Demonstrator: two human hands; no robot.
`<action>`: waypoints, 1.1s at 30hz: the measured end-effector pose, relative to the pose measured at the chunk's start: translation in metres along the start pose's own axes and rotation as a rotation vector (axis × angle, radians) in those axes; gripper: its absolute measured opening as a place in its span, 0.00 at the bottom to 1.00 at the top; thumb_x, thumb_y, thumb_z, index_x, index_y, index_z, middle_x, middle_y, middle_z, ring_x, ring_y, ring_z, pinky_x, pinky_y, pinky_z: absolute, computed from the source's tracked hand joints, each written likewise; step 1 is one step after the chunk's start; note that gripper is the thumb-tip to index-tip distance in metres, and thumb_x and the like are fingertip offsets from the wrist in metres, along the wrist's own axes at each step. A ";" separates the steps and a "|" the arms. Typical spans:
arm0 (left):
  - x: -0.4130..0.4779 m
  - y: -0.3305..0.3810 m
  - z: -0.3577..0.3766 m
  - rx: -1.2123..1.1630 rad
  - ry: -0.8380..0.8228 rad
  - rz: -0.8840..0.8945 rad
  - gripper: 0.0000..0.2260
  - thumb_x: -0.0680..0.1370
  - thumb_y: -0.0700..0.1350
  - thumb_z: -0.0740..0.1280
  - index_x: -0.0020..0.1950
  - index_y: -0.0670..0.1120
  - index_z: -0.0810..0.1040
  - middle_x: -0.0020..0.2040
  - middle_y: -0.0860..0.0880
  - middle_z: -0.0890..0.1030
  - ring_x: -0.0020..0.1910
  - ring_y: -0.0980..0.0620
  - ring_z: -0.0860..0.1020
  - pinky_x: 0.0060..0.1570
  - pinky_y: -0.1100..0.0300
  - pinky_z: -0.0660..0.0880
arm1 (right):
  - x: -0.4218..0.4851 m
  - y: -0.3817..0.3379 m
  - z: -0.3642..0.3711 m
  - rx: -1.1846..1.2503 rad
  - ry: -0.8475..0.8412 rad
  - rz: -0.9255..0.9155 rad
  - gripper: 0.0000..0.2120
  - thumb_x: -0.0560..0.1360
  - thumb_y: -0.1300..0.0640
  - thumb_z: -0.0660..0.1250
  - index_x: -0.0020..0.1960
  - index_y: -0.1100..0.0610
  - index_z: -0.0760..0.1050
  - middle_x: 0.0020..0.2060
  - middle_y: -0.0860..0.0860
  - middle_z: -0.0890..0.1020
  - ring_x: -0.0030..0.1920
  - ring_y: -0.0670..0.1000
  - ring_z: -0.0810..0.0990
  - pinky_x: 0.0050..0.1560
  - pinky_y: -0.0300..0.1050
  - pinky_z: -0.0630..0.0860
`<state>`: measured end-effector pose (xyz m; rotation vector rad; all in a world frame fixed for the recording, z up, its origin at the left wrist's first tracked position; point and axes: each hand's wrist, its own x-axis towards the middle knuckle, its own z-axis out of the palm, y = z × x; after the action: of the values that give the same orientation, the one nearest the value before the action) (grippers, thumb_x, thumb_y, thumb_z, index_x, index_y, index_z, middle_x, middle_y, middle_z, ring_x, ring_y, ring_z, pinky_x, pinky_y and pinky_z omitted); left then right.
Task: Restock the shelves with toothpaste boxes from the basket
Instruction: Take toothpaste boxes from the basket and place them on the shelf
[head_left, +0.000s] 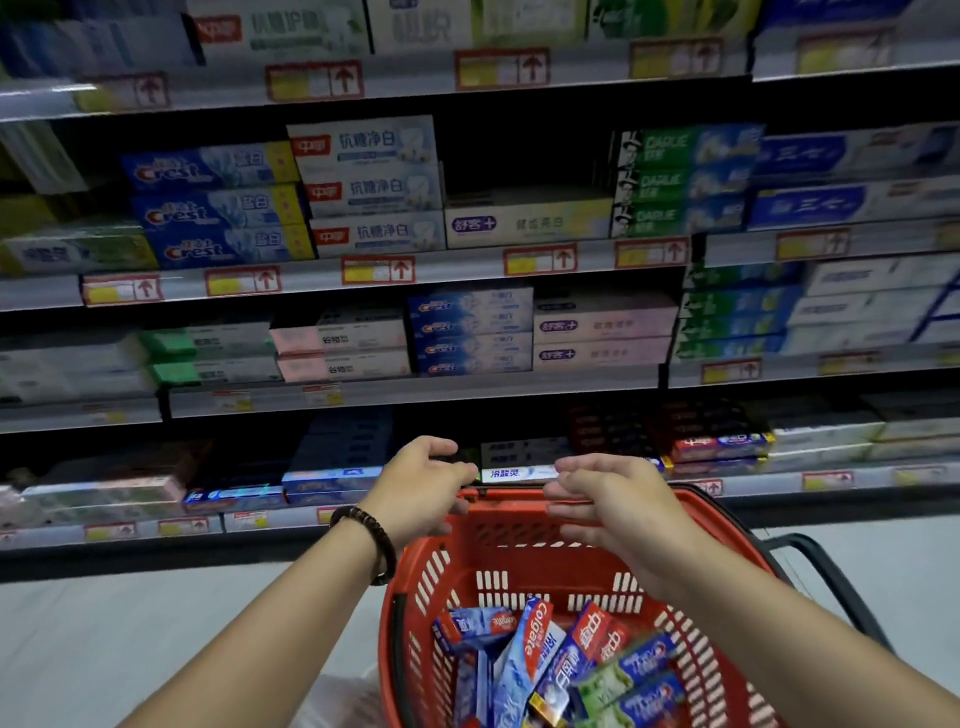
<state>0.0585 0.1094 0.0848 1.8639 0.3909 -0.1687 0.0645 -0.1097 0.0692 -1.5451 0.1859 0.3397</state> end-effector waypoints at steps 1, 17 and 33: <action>-0.003 -0.001 0.005 0.010 -0.006 0.006 0.18 0.83 0.45 0.69 0.72 0.48 0.71 0.57 0.48 0.82 0.49 0.46 0.86 0.43 0.50 0.82 | -0.002 0.003 -0.005 0.000 0.003 0.001 0.08 0.83 0.61 0.69 0.60 0.56 0.82 0.49 0.54 0.89 0.51 0.54 0.89 0.57 0.55 0.85; -0.012 -0.033 0.059 0.109 -0.061 -0.018 0.15 0.82 0.46 0.69 0.68 0.51 0.73 0.54 0.51 0.83 0.47 0.50 0.86 0.38 0.56 0.79 | -0.023 0.042 -0.062 0.032 0.067 0.085 0.08 0.82 0.63 0.69 0.60 0.57 0.81 0.49 0.54 0.90 0.50 0.53 0.90 0.56 0.53 0.86; -0.010 -0.075 0.059 0.199 -0.083 -0.038 0.12 0.83 0.45 0.68 0.67 0.52 0.76 0.52 0.53 0.84 0.47 0.52 0.86 0.48 0.50 0.84 | -0.015 0.073 -0.064 0.064 0.045 0.212 0.06 0.82 0.61 0.69 0.59 0.58 0.82 0.50 0.55 0.89 0.51 0.56 0.90 0.56 0.56 0.86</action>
<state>0.0275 0.0734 0.0014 2.0380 0.3625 -0.3193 0.0321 -0.1758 0.0039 -1.4731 0.3938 0.4619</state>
